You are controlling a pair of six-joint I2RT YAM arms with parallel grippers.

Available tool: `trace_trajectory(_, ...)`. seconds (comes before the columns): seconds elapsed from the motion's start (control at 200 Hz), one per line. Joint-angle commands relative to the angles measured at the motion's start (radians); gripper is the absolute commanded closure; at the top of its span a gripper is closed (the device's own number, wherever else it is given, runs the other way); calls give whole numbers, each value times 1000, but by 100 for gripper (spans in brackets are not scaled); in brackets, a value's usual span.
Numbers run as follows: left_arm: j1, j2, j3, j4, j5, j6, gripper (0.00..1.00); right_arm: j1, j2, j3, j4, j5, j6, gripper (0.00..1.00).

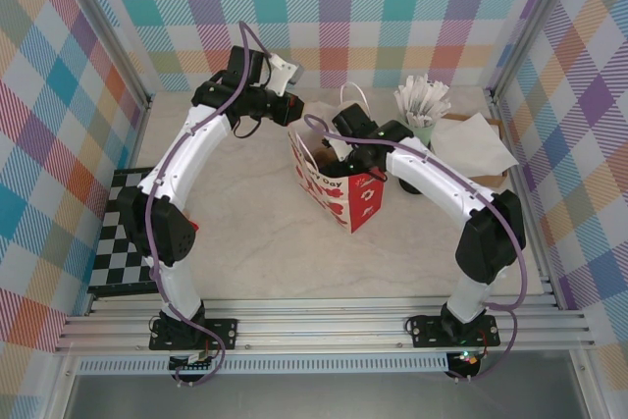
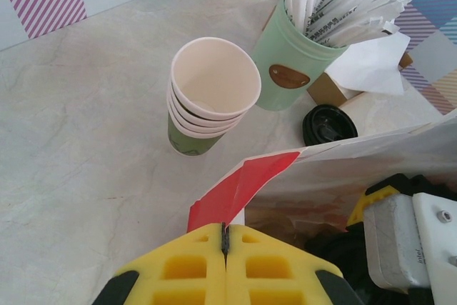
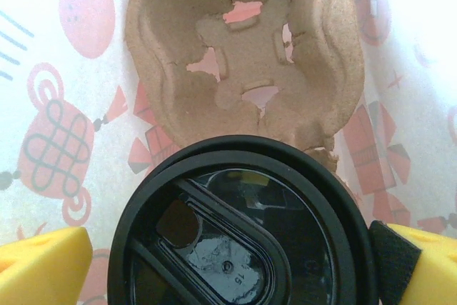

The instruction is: Pack the takeout coffee

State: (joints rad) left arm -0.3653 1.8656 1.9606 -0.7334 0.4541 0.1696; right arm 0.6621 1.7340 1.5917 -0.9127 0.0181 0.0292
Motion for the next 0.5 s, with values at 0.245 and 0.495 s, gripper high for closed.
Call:
trace_trajectory(0.245, 0, 16, 27, 12, 6, -5, 100, 9, -43, 49, 35, -18, 20, 0)
trace_trajectory(0.495, -3, 13, 39, 17, 9, -12, 100, 22, -30, 53, 110, 22, 31, 0)
